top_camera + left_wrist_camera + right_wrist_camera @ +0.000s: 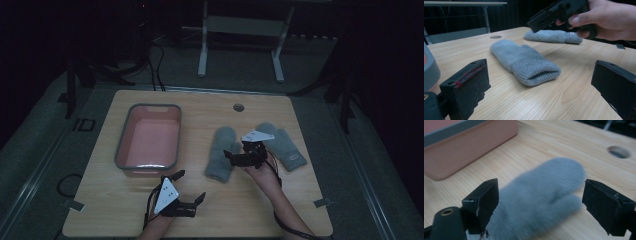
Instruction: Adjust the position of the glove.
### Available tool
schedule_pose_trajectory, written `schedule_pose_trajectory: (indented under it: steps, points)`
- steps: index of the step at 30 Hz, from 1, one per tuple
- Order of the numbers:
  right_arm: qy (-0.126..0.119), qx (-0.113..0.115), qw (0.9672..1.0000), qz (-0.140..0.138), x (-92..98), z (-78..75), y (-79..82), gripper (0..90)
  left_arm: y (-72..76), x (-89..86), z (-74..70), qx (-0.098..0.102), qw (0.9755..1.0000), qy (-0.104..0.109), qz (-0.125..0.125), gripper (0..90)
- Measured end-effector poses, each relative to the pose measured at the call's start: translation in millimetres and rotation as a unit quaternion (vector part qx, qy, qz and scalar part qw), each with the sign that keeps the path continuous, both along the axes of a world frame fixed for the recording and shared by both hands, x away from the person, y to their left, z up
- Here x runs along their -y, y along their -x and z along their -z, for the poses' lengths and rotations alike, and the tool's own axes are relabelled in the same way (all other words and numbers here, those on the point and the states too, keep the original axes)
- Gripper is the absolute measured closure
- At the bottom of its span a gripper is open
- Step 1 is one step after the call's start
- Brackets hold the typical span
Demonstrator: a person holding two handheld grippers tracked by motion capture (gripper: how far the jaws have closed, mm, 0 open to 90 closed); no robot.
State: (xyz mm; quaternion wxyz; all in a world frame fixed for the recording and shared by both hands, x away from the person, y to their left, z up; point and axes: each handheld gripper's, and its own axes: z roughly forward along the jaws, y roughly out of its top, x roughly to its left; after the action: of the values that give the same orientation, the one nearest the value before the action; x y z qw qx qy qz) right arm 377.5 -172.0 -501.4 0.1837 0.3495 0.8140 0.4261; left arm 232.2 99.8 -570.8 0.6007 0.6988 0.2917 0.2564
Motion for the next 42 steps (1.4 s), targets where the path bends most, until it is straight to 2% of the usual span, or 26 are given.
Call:
schedule_pose_trajectory:
  steps: [2, 5, 7, 12, 14, 16, 19, 21, 23, 27, 29, 30, 32, 35, 38, 39, 40, 42]
  points:
    - [0.006, -0.002, 1.0000, -0.005, -7.0, 3.2, -5.0, 22.4, 0.0, 0.0, 0.0, 0.000, 1.0000, 0.000, 0.000, 1.8]
    - [0.028, -0.002, 0.9996, -0.007, -16.9, 9.0, -12.9, 26.0, -0.1, 0.0, -0.1, -0.001, 1.0000, 0.000, 0.000, 1.8]
    - [0.033, -0.008, 0.9994, -0.010, -21.6, 12.4, -19.5, 28.1, -0.2, 0.0, -0.1, -0.001, 1.0000, 0.000, 0.000, 1.8]
    - [0.044, -0.022, 0.9988, 0.001, -30.3, 21.9, -35.9, 30.6, -0.2, 0.1, -0.1, -0.001, 1.0000, 0.000, 0.000, 1.8]
    - [0.061, -0.025, 0.9978, 0.010, -33.5, 27.0, -41.6, 31.4, -0.2, 0.1, -0.1, -0.001, 1.0000, 0.000, 0.000, 1.8]
    - [0.065, -0.029, 0.9973, 0.020, -35.2, 32.0, -47.1, 32.6, -0.1, 0.2, -0.1, -0.002, 1.0000, 0.000, 0.000, 1.8]
    - [0.100, -0.035, 0.9942, 0.020, -39.4, 42.6, -51.1, 40.5, -0.1, 0.1, -0.1, -0.002, 1.0000, 0.000, 0.000, 1.8]
    - [0.095, -0.037, 0.9946, 0.019, -40.5, 48.8, -51.1, 46.8, -0.2, 0.0, 0.0, -0.002, 1.0000, 0.001, 0.000, 1.8]
    - [0.087, -0.040, 0.9952, 0.019, -40.2, 49.9, -50.7, 56.9, -0.2, -0.1, 0.0, -0.002, 1.0000, 0.001, -0.001, 1.8]
    - [0.093, -0.038, 0.9950, 0.002, -42.3, 48.3, -48.6, 72.8, 0.2, 0.1, 0.0, -0.002, 1.0000, 0.001, -0.001, 1.8]
    - [0.094, -0.036, 0.9949, -0.001, -42.5, 47.6, -48.2, 75.5, 0.1, 0.0, 0.0, -0.003, 1.0000, 0.002, -0.001, 1.8]
    - [0.086, -0.045, 0.9952, -0.009, -40.9, 45.1, -48.1, 78.8, -0.1, -0.1, 0.0, -0.003, 1.0000, 0.002, -0.001, 1.8]
    - [0.076, -0.059, 0.9951, -0.020, -37.3, 40.3, -47.5, 80.4, -0.2, -0.3, 0.0, -0.004, 1.0000, 0.004, -0.001, 1.8]
    - [0.065, -0.060, 0.9952, -0.043, -30.8, 29.5, -41.4, 81.0, -0.3, -0.4, 0.0, -0.004, 1.0000, 0.004, 0.000, 1.8]
    - [0.054, -0.058, 0.9931, -0.086, -22.8, 16.0, -33.6, 81.1, -0.3, -0.5, 0.0, -0.004, 1.0000, 0.004, 0.000, 1.8]
    - [0.050, -0.060, 0.9910, -0.109, -19.4, 10.3, -30.0, 81.0, -0.4, -0.6, 0.0, -0.004, 1.0000, 0.004, 0.000, 1.8]
    - [0.049, -0.060, 0.9904, -0.115, -16.9, 7.2, -28.2, 81.1, -0.3, -0.7, 0.0, -0.004, 1.0000, 0.005, 0.000, 1.8]
    - [0.054, -0.059, 0.9871, -0.138, -11.0, 0.1, -23.1, 81.0, -0.3, -0.7, 0.1, -0.004, 1.0000, 0.006, -0.001, 1.8]
